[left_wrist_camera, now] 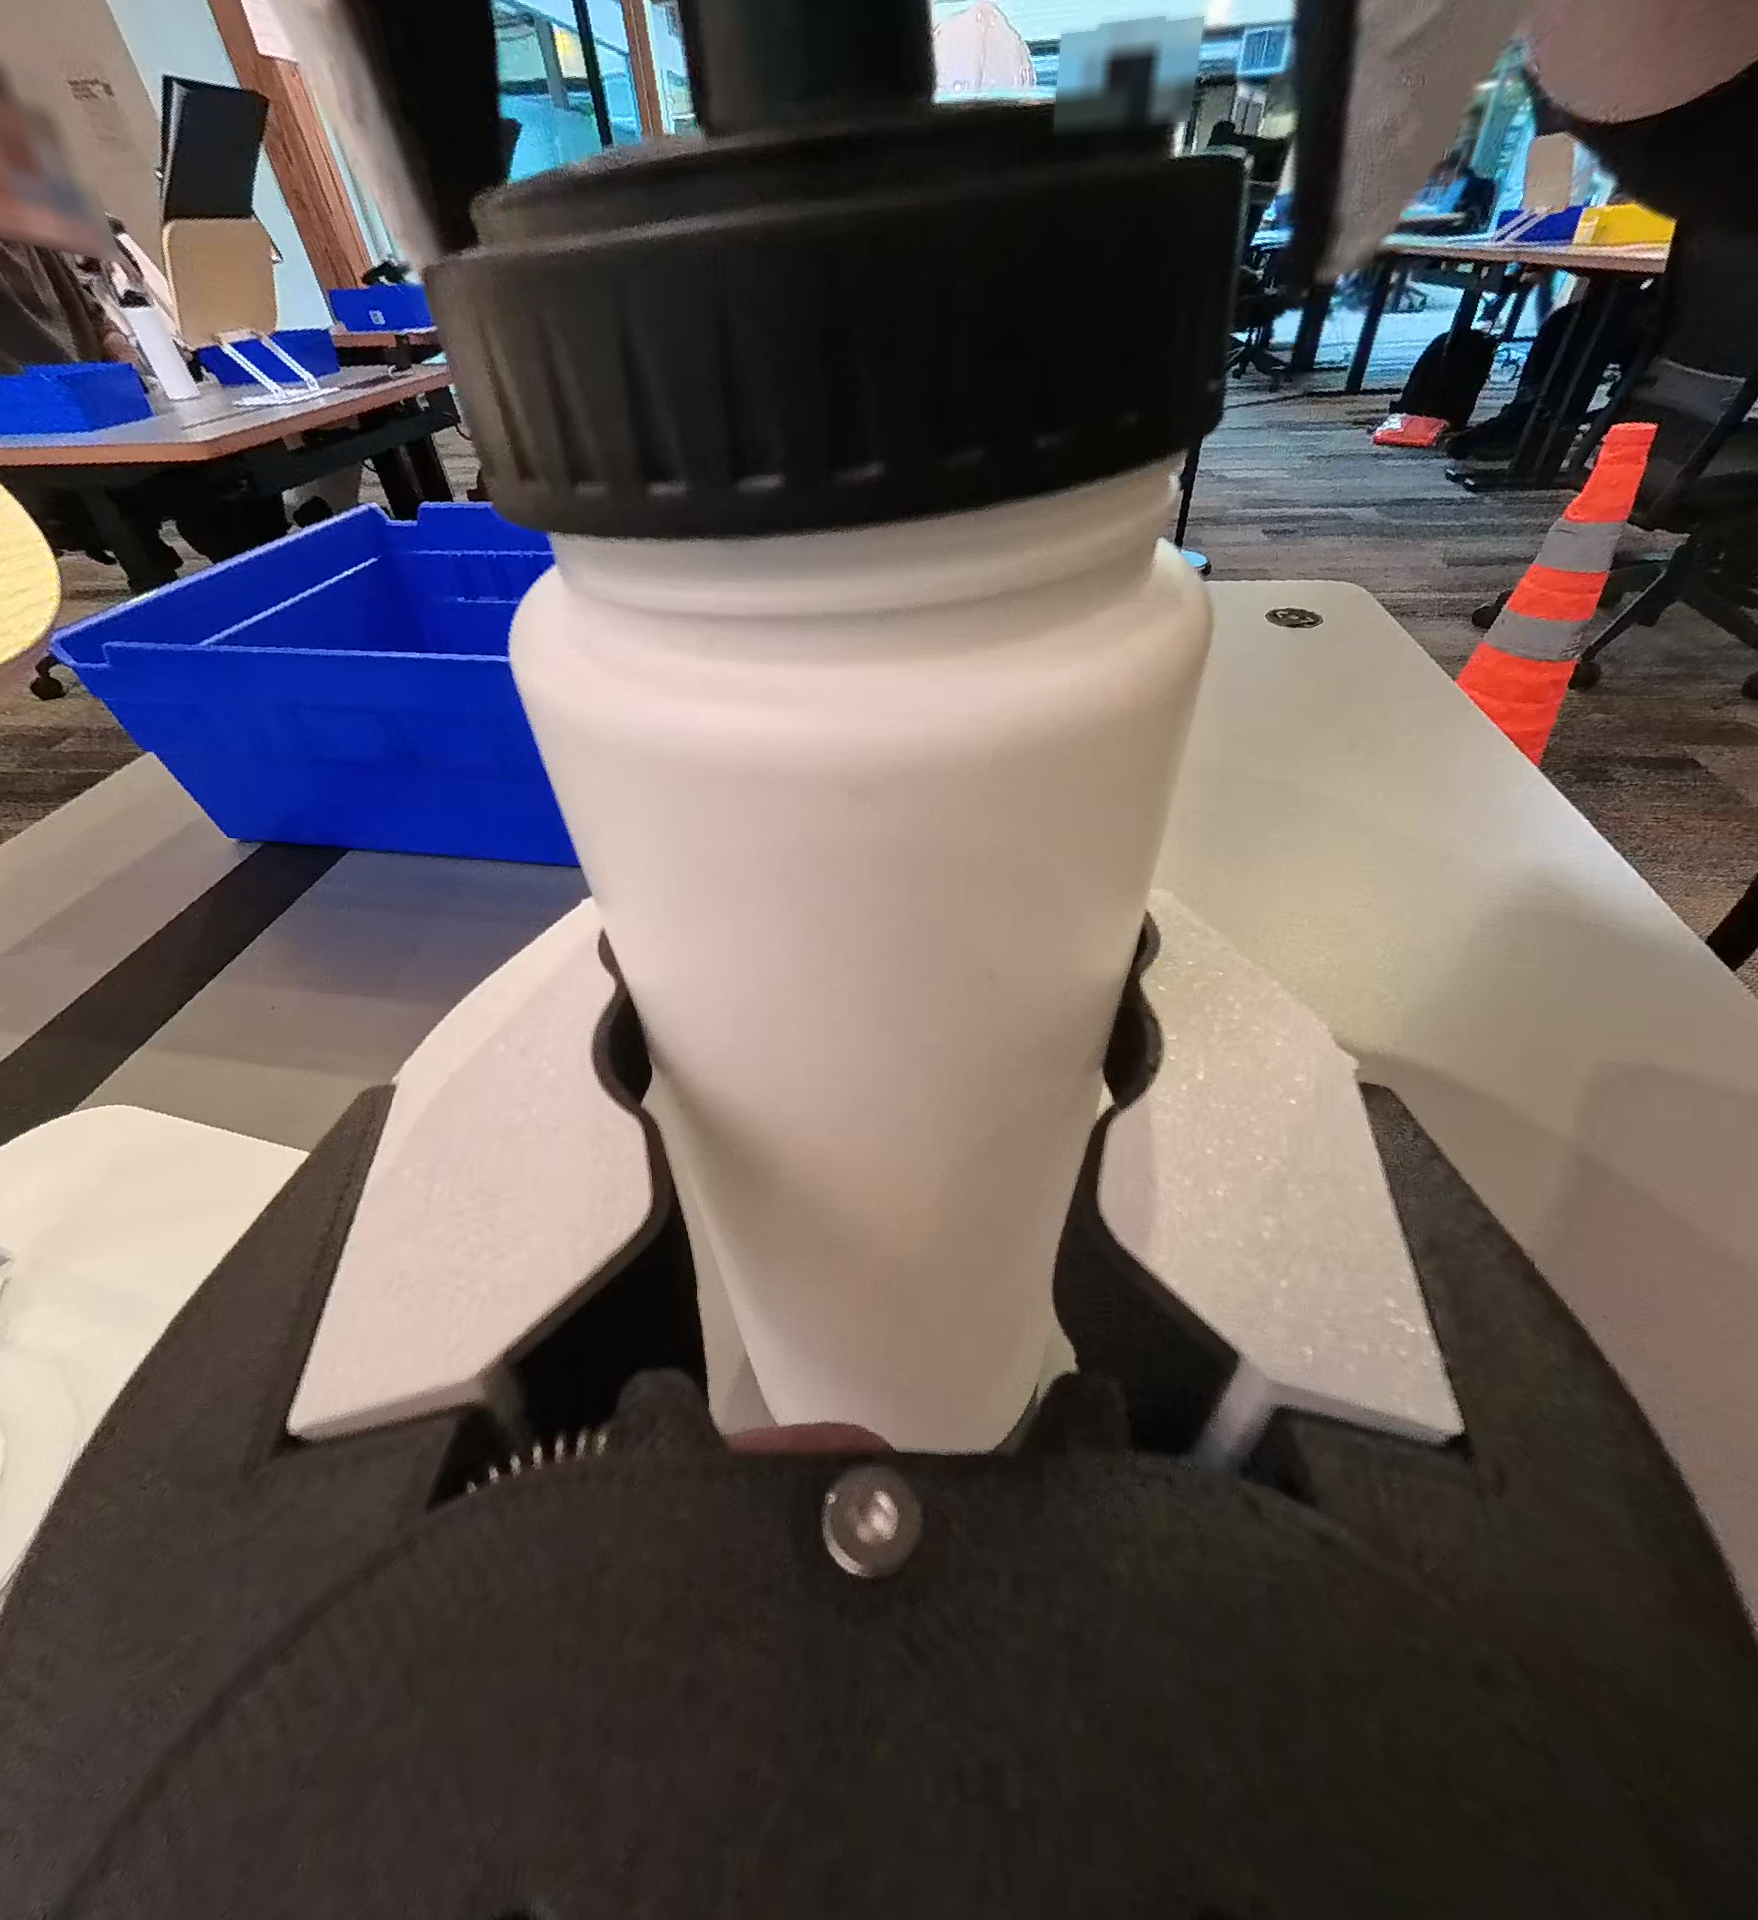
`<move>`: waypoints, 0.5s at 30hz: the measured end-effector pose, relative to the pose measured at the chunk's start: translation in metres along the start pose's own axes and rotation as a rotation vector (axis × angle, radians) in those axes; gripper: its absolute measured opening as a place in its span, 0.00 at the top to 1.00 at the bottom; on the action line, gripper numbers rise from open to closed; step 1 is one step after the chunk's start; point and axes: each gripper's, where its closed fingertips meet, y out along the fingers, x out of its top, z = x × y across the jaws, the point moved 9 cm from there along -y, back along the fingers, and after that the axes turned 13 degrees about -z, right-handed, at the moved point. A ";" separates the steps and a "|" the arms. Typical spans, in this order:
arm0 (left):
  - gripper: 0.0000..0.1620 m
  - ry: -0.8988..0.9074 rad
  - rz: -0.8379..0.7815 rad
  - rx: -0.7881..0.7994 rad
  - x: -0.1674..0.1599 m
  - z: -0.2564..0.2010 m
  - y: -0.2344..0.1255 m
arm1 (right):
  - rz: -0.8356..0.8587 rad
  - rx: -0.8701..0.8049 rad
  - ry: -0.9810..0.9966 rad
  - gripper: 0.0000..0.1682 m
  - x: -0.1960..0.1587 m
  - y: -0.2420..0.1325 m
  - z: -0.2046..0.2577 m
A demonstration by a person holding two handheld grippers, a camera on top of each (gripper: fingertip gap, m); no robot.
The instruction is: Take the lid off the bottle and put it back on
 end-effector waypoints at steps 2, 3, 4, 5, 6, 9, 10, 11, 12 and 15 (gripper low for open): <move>0.46 0.000 -0.001 -0.002 0.000 0.000 0.000 | 0.006 0.024 -0.043 0.58 0.001 0.001 -0.001; 0.46 -0.001 -0.001 -0.003 0.000 0.000 0.000 | 0.023 0.030 -0.062 0.59 0.001 0.003 -0.002; 0.46 0.000 0.000 -0.004 0.000 0.000 0.000 | 0.033 0.043 -0.085 0.58 0.001 0.006 -0.002; 0.46 0.000 0.000 -0.004 0.000 0.000 0.000 | 0.039 0.053 -0.108 0.57 0.001 0.009 -0.003; 0.46 0.000 0.000 -0.003 0.000 0.000 0.000 | 0.043 0.059 -0.118 0.57 0.001 0.009 -0.003; 0.46 0.001 0.001 -0.002 0.000 0.000 0.000 | 0.049 0.051 -0.099 0.57 0.001 0.009 -0.003; 0.46 0.000 0.000 -0.001 0.000 0.000 0.000 | 0.044 0.044 -0.056 0.57 0.001 0.010 -0.003; 0.46 -0.002 0.001 0.000 0.000 0.001 0.000 | 0.036 0.041 0.027 0.57 0.000 0.010 -0.005; 0.46 -0.006 -0.001 0.000 0.000 0.001 0.000 | 0.024 0.041 0.123 0.57 0.000 0.009 -0.007; 0.46 0.002 0.002 -0.003 0.000 0.000 0.001 | 0.008 0.046 0.285 0.57 -0.003 0.009 -0.009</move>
